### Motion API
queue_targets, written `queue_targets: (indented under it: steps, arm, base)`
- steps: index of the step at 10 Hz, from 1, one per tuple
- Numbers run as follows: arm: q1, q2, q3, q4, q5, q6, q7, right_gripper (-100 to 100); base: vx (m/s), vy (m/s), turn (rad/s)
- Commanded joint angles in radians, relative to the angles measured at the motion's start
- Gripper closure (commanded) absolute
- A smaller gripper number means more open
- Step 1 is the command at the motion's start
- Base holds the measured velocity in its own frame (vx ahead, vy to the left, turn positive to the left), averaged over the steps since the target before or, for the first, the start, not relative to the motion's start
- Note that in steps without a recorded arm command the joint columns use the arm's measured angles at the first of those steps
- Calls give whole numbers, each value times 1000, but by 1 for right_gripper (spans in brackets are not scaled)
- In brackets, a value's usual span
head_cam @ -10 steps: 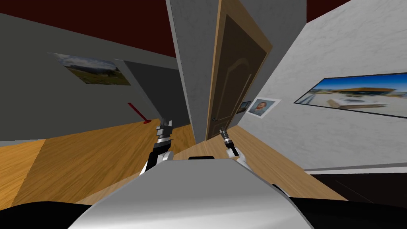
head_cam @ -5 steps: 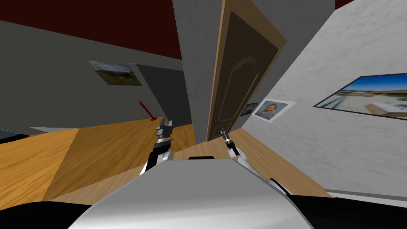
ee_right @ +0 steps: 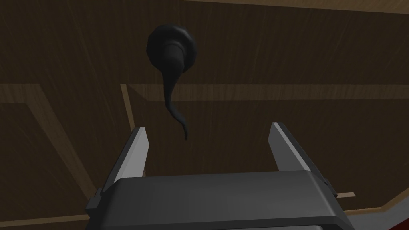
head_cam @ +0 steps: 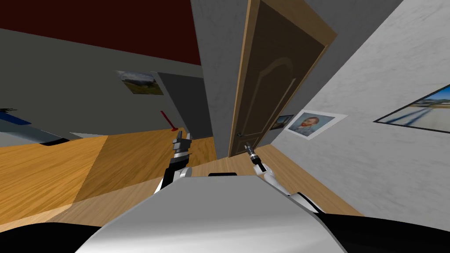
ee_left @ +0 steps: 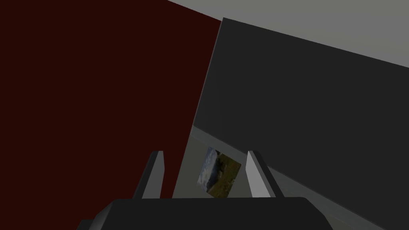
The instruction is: Pull the door open
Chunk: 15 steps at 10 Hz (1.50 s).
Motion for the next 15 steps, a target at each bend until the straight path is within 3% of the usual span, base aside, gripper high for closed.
queue_targets:
  steps: [1, 9, 10, 15]
  arm:
    - [-11, -11, 5, 33, -1, -8, -10, -100]
    - [-58, -46, 27, 163, -5, -27, -40, -100]
    - [-48, -43, 24, 142, -5, -22, -36, -100]
    - [-69, -26, -77, 221, -54, -8, 12, -100]
  base:
    - [22, -72, 124]
    - [17, -68, 101]
    - [5, -30, 22]
    - [104, -28, 315]
